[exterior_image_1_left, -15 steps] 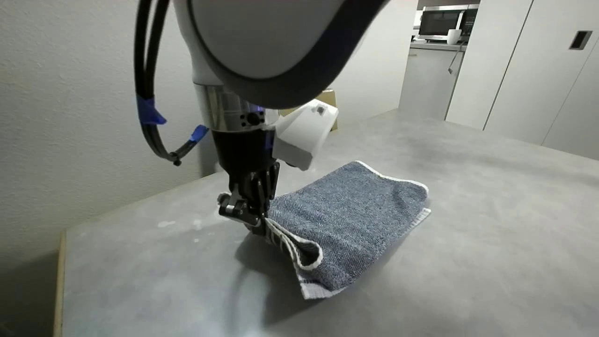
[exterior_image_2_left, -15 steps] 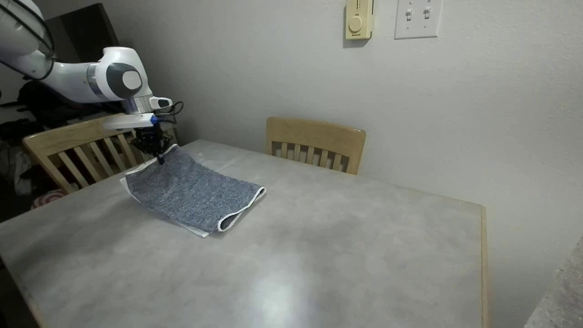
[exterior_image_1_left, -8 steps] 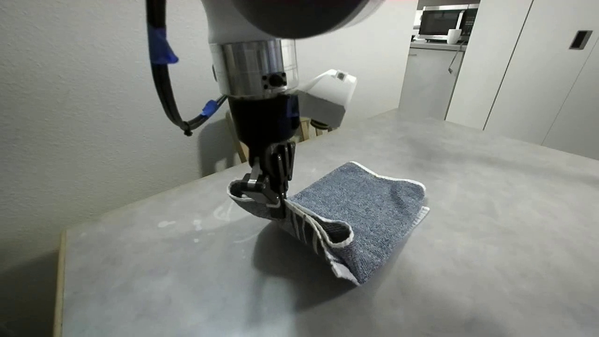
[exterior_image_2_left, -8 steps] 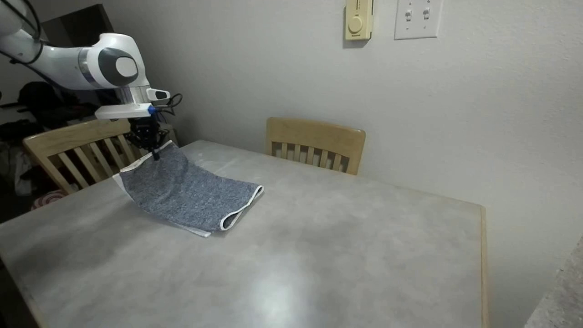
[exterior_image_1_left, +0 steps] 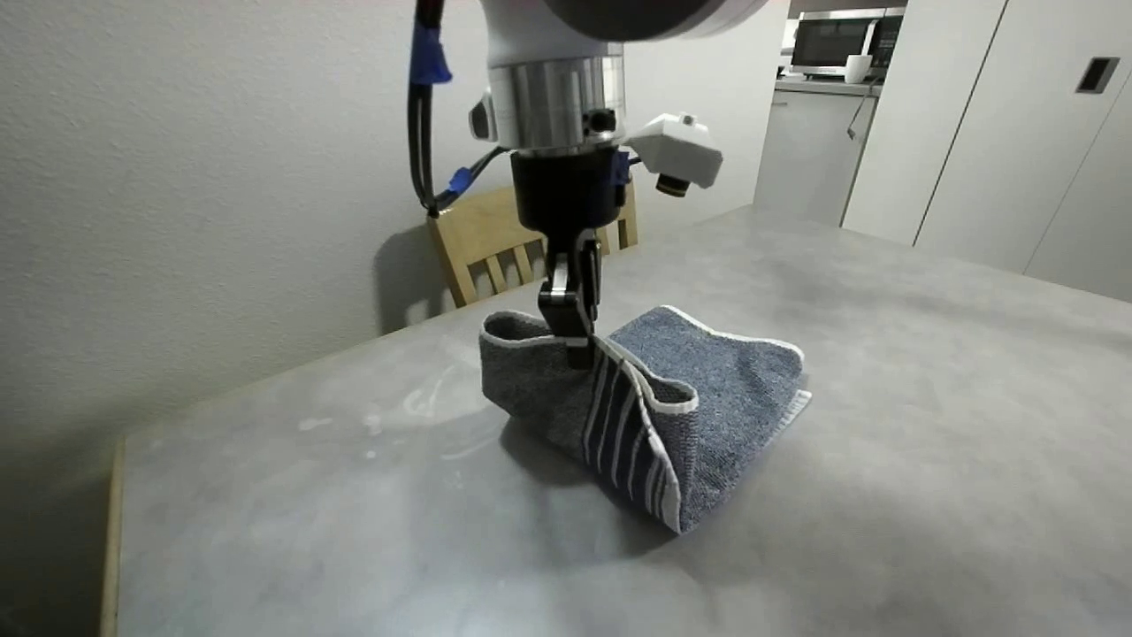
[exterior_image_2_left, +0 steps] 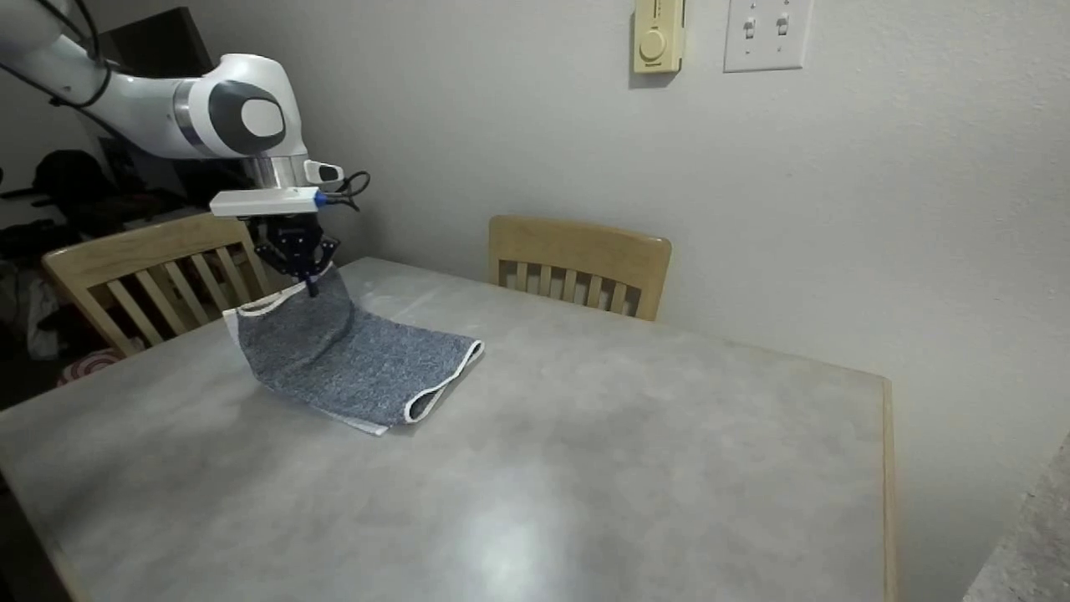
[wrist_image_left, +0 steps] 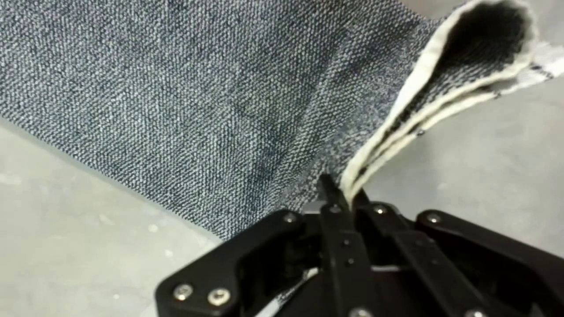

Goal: Fold the towel

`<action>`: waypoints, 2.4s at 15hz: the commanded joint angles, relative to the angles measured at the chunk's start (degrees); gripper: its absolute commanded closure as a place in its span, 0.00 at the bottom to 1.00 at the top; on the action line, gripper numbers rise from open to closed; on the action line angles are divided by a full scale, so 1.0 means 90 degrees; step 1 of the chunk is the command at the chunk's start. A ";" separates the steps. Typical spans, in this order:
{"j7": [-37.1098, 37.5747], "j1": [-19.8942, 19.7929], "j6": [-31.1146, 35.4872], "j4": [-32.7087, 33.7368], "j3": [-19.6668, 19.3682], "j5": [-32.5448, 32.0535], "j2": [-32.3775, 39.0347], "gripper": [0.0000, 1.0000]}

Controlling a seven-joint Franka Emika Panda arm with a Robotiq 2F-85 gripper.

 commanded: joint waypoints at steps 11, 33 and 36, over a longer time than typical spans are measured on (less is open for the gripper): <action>-0.0877 -0.0664 -0.0049 -0.0740 0.0049 0.0259 -0.0568 0.94; -0.0719 -0.0570 -0.0015 -0.0474 -0.0007 0.0210 -0.0338 0.94; -0.0690 -0.0578 0.0048 -0.0482 -0.0001 0.0244 -0.0322 0.67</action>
